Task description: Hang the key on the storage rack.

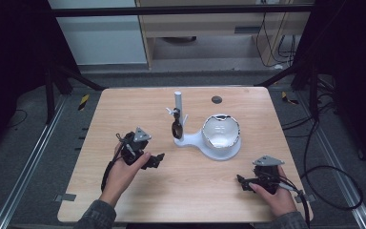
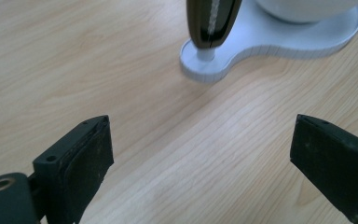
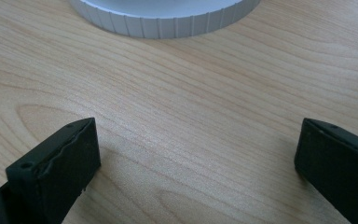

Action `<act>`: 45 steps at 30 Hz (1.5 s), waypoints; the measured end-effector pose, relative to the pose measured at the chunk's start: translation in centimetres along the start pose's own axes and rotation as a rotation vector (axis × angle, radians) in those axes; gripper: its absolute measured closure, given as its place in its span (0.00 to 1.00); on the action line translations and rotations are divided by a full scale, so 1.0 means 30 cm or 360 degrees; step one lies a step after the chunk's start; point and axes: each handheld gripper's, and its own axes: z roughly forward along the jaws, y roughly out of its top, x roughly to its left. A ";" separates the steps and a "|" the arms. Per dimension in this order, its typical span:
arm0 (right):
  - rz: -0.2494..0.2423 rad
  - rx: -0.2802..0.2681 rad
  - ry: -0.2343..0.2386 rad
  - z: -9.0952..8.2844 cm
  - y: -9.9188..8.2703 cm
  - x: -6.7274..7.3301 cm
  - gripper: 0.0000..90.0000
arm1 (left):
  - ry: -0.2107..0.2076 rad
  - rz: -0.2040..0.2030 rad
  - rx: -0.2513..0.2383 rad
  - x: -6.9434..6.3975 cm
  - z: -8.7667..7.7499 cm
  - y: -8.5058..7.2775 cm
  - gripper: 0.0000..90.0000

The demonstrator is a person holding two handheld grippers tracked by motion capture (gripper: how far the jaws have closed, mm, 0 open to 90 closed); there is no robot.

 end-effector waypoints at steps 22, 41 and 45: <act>0.0005 0.0000 -0.0004 -0.001 -0.001 0.003 0.00 | 0.0158 -0.0045 0.0137 0.128 -0.010 -0.244 0.07; 0.0006 0.0000 -0.0004 -0.001 -0.001 0.003 0.01 | 0.0180 -0.0348 0.0028 0.240 -0.023 -0.343 0.07; 0.0006 0.0000 -0.0004 -0.001 -0.001 0.003 0.01 | 0.0198 -0.0364 0.0040 0.250 -0.009 -0.352 0.07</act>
